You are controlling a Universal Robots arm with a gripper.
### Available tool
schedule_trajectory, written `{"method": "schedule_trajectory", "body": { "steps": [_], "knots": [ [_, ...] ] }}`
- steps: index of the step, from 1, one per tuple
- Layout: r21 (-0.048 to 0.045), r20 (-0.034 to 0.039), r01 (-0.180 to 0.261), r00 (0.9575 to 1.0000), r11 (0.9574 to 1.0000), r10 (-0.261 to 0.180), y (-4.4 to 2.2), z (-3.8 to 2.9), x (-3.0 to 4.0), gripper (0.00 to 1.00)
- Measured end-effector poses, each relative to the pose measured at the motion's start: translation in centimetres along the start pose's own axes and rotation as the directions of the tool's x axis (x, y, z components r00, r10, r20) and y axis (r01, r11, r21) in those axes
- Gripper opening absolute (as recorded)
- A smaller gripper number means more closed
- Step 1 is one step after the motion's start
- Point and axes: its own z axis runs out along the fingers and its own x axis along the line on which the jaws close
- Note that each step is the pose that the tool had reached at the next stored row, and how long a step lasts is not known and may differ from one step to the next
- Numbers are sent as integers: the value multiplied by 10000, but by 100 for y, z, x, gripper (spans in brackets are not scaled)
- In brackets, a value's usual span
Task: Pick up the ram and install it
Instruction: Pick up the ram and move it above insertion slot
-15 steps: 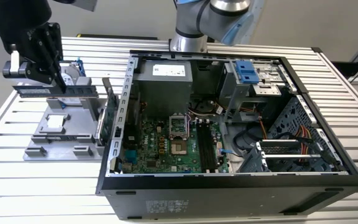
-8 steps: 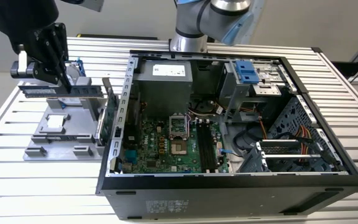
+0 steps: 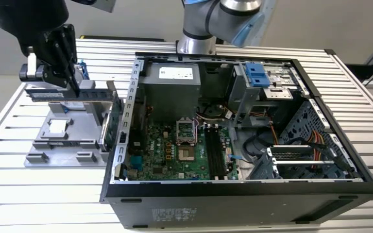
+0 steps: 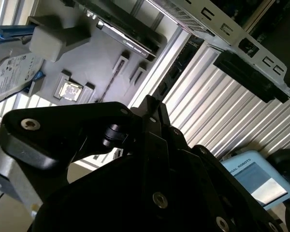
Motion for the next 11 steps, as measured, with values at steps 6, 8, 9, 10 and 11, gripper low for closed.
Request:
{"method": "schedule_trajectory", "body": {
  "steps": [6, 8, 9, 10, 11],
  "knots": [
    [1, -1, 1, 10000, 10000, -1, -69, 2, 1, 0],
    [1, -1, 0, 10000, 10000, 0, -90, 2, 2, 0],
    [0, -3, 0, 10000, 10000, 0, -103, 2, 2, 0],
    [0, -2, 1, 10000, 10000, -1, -115, 2, 2, 0],
    [0, -3, 0, 10000, 10000, 0, -126, 2, 2, 0]
  ]
}}
